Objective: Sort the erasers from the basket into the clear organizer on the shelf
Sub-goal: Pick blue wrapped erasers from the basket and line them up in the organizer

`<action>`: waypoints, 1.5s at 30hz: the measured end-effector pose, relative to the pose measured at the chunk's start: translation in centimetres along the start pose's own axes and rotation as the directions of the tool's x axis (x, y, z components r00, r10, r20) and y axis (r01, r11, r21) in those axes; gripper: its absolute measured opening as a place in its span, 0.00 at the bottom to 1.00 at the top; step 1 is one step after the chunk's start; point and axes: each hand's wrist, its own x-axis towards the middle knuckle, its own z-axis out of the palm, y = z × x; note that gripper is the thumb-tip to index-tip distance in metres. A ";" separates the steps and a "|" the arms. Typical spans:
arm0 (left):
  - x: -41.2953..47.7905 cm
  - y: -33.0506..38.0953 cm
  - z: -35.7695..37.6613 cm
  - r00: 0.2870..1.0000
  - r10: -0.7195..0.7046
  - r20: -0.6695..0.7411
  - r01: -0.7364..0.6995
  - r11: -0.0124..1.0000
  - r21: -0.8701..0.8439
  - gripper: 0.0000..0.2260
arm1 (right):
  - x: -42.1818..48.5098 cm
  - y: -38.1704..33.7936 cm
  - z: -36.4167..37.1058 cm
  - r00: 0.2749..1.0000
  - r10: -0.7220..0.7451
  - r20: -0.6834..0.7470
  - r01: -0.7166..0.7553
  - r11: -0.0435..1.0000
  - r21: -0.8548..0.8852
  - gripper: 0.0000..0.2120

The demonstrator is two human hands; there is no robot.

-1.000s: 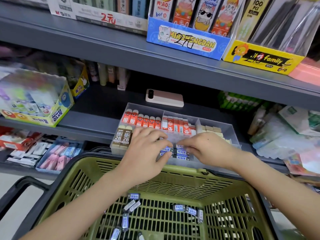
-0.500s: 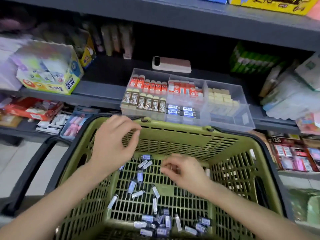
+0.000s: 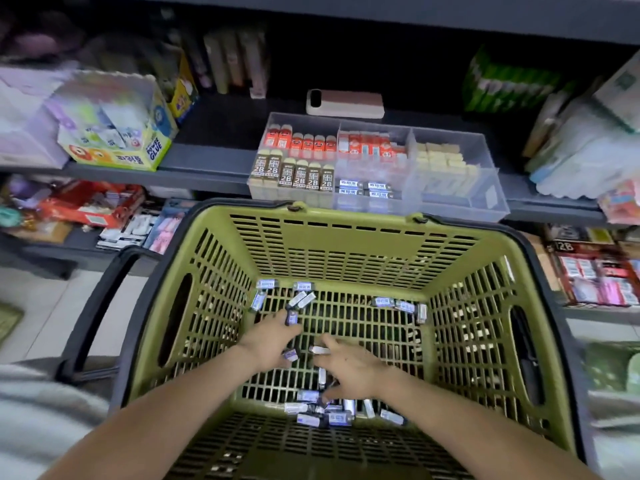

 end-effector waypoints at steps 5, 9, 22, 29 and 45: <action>-0.2 -0.7 1.2 0.997 -0.006 -0.077 -0.002 0.995 -0.098 0.25 | -1.5 1.1 0.3 0.991 -0.111 -0.076 0.113 0.993 0.023 0.21; -0.4 -0.4 0.7 0.995 -0.058 -0.087 0.027 0.948 -0.318 0.23 | -1.8 1.2 0.1 0.996 -0.078 0.034 0.075 0.993 0.092 0.19; -1.0 2.0 -1.9 0.912 -0.168 0.375 0.292 -0.376 -0.879 0.13 | -2.3 0.6 -4.6 0.917 0.241 -0.317 -0.016 0.818 0.576 0.15; -1.0 2.0 -3.5 0.939 0.084 0.333 0.328 -0.507 -0.797 0.27 | -2.2 -2.3 -9.4 0.955 0.066 -0.289 0.052 0.923 0.382 0.22; -2.8 1.9 -9.3 0.988 0.087 0.126 0.151 -0.701 -0.697 0.16 | -5.5 -2.4 -15.7 0.837 0.467 -0.286 0.263 0.117 0.958 0.14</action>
